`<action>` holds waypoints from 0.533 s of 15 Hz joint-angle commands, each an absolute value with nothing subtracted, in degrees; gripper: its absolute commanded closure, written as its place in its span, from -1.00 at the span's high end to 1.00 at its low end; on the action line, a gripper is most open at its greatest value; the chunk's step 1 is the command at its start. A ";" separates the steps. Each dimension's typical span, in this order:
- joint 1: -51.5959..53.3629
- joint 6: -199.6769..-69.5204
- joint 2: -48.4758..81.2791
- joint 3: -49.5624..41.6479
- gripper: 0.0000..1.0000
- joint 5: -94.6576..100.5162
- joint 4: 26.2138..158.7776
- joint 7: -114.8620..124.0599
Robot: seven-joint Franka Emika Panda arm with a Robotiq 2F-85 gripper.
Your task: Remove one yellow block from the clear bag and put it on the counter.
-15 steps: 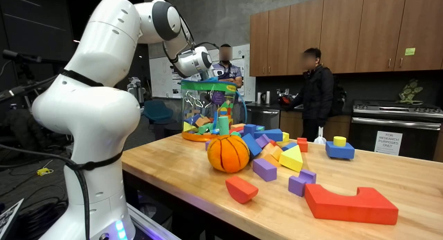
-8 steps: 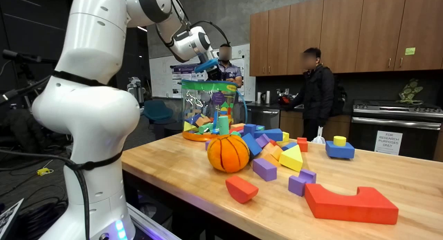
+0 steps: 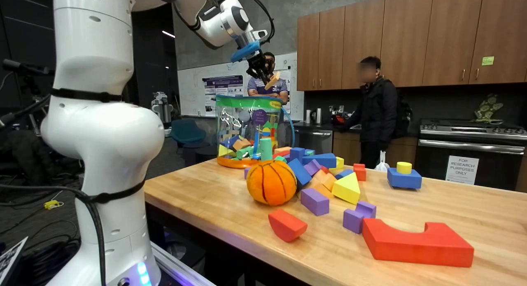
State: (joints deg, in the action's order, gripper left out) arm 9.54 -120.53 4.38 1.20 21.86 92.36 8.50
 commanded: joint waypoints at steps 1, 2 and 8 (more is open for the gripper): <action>6.18 -122.08 -1.00 1.22 -0.91 19.03 97.02 7.14; 5.27 -122.31 -1.83 0.95 -0.91 18.12 97.80 7.01; -1.65 -129.60 -5.48 -3.37 -0.91 12.73 106.84 5.43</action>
